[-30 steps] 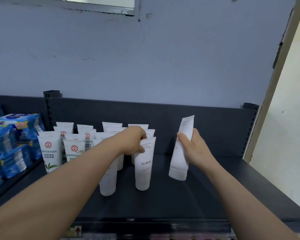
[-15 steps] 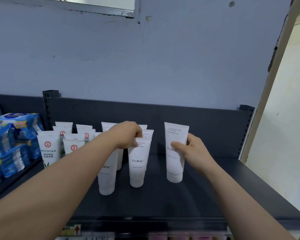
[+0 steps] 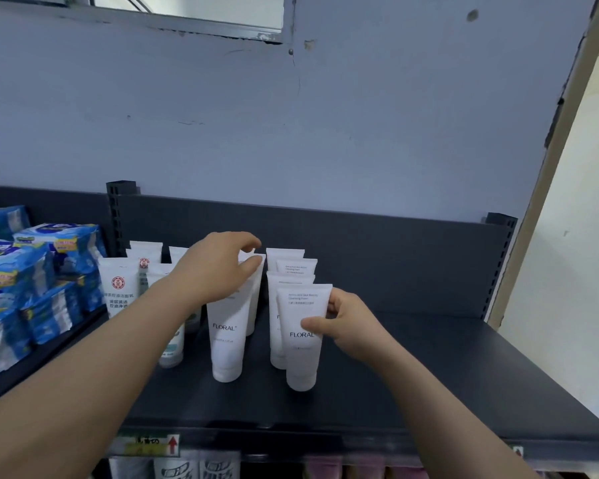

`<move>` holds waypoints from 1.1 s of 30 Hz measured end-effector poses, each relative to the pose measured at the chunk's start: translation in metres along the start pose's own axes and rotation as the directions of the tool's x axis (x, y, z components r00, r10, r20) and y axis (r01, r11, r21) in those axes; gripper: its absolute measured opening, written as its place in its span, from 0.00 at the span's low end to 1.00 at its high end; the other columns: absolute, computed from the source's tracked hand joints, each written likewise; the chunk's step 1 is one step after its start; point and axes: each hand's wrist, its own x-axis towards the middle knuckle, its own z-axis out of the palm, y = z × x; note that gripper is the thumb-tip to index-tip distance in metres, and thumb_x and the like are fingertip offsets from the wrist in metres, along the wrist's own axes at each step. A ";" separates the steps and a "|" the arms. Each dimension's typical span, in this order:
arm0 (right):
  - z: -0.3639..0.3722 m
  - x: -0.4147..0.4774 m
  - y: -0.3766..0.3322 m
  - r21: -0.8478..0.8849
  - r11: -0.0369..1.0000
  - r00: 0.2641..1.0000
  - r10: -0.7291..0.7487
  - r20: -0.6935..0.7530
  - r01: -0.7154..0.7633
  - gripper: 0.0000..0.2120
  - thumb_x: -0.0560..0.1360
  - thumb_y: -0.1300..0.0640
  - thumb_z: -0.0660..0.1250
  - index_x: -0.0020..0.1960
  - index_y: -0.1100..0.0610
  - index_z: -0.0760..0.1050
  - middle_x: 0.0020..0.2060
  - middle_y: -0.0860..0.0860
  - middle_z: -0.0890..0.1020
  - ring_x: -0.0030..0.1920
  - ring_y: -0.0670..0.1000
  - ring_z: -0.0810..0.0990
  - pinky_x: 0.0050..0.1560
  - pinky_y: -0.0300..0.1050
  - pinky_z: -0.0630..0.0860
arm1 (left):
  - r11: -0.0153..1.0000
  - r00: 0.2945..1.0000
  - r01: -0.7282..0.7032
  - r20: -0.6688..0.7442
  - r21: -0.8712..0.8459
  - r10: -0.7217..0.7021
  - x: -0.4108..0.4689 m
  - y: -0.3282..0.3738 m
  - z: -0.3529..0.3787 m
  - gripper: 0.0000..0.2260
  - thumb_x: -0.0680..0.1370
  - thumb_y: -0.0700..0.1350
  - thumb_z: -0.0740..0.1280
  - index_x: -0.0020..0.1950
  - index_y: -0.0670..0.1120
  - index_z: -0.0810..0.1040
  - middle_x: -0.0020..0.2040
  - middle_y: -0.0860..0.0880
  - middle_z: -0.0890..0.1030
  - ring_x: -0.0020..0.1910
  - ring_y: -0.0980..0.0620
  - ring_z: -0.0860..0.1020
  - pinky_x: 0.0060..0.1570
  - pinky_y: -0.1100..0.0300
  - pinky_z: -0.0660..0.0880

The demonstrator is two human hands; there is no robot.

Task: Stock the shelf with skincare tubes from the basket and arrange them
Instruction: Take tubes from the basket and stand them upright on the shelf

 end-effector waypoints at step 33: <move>0.115 0.025 -0.088 -0.545 0.649 0.809 -0.580 0.097 0.531 0.25 0.77 0.52 0.65 0.72 0.54 0.65 0.68 0.49 0.71 0.70 0.52 0.64 0.71 0.44 0.55 | 0.916 0.953 0.283 -0.190 0.283 -0.236 -0.126 -0.084 -0.082 0.17 0.77 0.54 0.63 0.64 0.52 0.75 0.62 0.50 0.79 0.61 0.46 0.75 0.58 0.50 0.72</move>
